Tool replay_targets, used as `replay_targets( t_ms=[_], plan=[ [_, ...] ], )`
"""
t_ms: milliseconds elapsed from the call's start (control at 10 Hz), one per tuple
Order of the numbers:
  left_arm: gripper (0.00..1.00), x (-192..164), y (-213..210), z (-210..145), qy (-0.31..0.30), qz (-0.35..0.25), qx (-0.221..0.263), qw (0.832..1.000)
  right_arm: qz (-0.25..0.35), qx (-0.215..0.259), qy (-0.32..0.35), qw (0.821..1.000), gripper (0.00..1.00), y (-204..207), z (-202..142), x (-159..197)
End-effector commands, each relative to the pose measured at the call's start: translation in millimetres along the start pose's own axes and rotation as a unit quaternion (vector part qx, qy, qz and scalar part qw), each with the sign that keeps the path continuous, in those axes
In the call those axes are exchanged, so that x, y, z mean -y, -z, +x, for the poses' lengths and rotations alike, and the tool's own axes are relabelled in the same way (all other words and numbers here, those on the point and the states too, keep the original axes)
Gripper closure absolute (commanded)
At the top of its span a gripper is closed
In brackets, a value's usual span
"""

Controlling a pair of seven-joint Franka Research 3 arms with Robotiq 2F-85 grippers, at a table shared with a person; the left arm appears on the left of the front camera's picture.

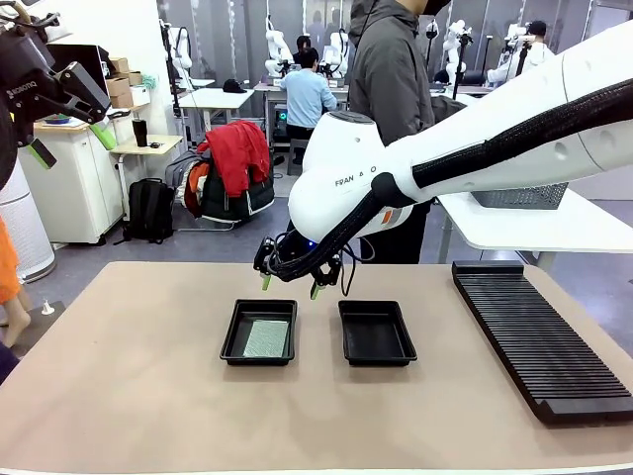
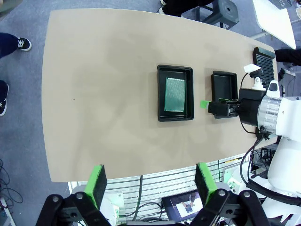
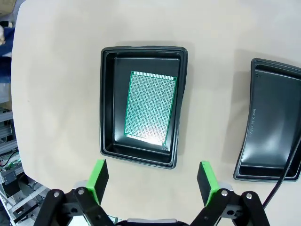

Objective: Inspect and transfer BCBs to ESD trays.
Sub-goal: Pick up the ESD tray and place it on the left side of the table.

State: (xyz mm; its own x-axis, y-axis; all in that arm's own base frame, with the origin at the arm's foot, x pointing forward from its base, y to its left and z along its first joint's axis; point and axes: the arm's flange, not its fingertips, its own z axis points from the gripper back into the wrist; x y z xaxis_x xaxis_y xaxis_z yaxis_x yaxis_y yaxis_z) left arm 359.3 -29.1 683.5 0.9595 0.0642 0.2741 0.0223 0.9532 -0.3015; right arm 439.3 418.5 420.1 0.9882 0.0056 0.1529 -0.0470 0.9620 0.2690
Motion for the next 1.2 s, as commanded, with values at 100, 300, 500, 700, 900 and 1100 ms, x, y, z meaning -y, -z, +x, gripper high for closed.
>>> replay_targets(
  t_ms=[100, 300, 500, 700, 900, 1100],
  plan=[
    [0.0, 3, 16, 0, -0.008, -0.002, -0.003, 1.0, 0.035, 0.018, 0.013, 0.999, 0.0, -24, -13, 23],
    [0.0, 10, 43, -2, -0.002, 0.006, -0.017, 1.0, 0.065, 0.022, 0.02, 0.997, 0.0, -39, -18, 44],
    [0.0, 29, 78, -2, 0.012, 0.019, -0.041, 0.999, 0.096, 0.021, 0.019, 0.995, 0.0, -50, -23, 62],
    [0.0, 50, 117, 1, 0.013, 0.023, -0.051, 0.998, 0.125, 0.02, 0.021, 0.992, 0.0, -57, -23, 86],
    [0.0, 70, 156, 4, 0.016, 0.03, -0.077, 0.996, 0.148, 0.019, 0.019, 0.989, 0.0, -58, -23, 103],
    [0.0, 89, 193, 3, 0.031, 0.036, -0.092, 0.995, 0.166, 0.023, 0.025, 0.985, 0.0, -58, -26, 119]
  ],
)
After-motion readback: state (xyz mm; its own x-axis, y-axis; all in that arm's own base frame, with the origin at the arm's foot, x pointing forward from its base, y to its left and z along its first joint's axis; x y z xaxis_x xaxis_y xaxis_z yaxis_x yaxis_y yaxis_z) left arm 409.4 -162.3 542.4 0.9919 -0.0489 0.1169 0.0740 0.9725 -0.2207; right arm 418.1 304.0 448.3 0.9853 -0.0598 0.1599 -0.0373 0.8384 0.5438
